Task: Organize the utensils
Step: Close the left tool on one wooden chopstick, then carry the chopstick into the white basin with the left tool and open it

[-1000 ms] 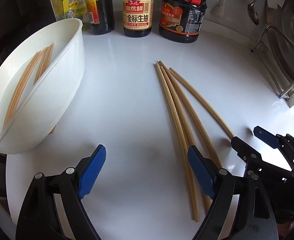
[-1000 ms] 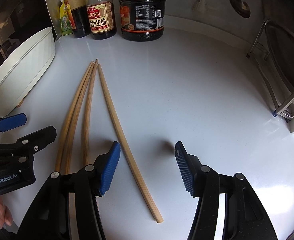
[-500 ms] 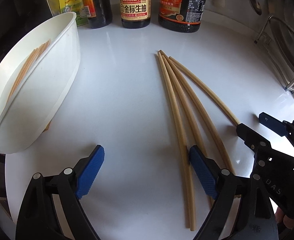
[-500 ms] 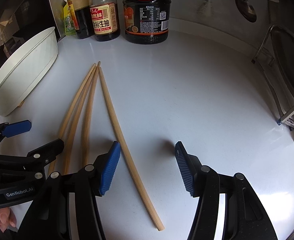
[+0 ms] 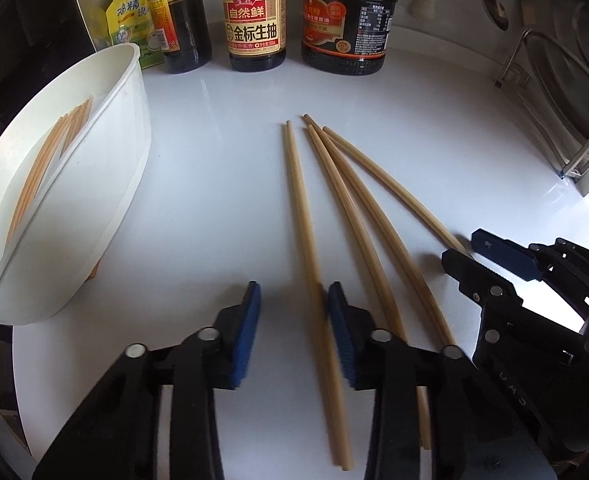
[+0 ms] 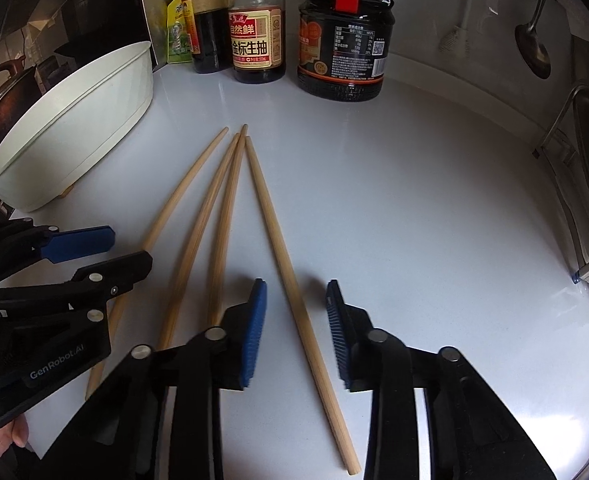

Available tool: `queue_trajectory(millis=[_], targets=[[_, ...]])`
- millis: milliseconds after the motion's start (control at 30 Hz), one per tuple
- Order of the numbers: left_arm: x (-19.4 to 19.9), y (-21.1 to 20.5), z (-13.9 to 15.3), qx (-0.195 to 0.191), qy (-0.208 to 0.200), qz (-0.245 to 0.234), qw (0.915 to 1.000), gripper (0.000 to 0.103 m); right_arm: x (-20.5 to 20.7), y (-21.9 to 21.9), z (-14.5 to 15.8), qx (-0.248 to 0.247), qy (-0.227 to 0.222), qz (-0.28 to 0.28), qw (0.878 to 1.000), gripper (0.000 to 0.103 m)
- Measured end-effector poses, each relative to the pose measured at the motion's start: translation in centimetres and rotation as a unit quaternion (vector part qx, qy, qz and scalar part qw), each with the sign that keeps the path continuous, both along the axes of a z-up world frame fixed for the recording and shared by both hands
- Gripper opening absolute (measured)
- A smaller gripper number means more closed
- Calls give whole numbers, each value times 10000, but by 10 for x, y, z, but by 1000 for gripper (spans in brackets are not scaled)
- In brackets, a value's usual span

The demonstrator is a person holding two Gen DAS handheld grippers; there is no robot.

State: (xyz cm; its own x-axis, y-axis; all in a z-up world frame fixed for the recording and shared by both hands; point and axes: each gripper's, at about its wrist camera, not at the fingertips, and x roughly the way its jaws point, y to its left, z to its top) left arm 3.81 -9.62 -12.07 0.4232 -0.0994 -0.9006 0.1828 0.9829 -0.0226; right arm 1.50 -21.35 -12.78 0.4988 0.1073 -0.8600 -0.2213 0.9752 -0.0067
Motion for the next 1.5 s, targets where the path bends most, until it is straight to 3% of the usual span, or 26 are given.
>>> queue_trajectory(millis=[33, 100, 367, 667, 867, 1100, 1500], targets=[[0, 0, 0, -4, 10, -26, 10000, 14, 0, 2, 0, -37, -1, 11, 10000, 8], [-1, -1, 0, -13, 40, -55, 10000, 8, 2, 2, 0, -10, 20, 1, 10000, 6], [-3, 7, 14, -225, 109, -104, 9996, 7, 2, -11, 11, 427, 151, -388, 9982, 6], [5, 36, 75, -546, -356, -44, 9979, 7, 8, -4, 72, 860, -223, -622, 9941, 6], [17, 88, 107, -549, -625, 257, 9962, 7, 27, 43, 108, 945, -523, -306, 9937, 6], [38, 158, 121, -394, -802, 649, 9939, 7, 65, 114, 126, 1129, -632, 147, 9915, 6], [74, 236, 96, -154, -561, 813, 9950, 7, 111, 205, 110, 1251, -174, 545, 9905, 6]])
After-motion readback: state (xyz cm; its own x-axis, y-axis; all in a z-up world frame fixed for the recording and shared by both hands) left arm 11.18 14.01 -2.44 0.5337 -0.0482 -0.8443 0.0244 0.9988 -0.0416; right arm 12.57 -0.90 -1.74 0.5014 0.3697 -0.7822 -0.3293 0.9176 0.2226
